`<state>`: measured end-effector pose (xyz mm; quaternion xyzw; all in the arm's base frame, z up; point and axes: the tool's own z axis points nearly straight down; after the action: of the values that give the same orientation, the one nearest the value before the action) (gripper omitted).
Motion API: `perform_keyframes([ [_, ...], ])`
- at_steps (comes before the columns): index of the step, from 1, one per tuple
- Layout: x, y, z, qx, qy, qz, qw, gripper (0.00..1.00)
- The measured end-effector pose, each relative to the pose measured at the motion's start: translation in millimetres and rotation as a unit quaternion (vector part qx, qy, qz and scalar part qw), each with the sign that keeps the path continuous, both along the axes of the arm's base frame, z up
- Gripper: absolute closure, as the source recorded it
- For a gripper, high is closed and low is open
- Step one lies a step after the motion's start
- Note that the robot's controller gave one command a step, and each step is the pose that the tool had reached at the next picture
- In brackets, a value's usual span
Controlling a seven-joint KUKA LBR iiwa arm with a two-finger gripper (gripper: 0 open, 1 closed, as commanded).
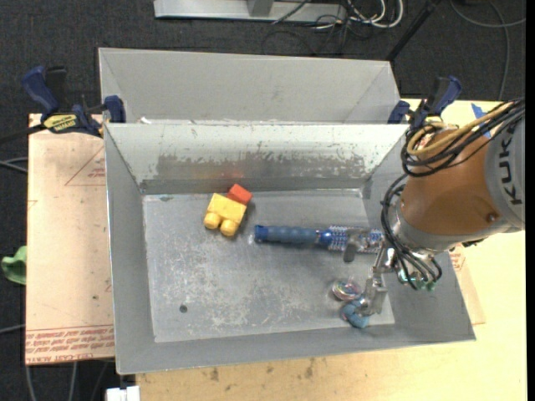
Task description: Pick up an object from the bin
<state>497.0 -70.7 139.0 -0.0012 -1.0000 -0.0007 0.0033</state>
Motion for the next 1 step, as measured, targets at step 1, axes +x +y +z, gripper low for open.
perform_keyframes([
  [1,-9.2,-10.0,-69.4,0.0,-0.0065,0.052,0.9986,0.0],
])
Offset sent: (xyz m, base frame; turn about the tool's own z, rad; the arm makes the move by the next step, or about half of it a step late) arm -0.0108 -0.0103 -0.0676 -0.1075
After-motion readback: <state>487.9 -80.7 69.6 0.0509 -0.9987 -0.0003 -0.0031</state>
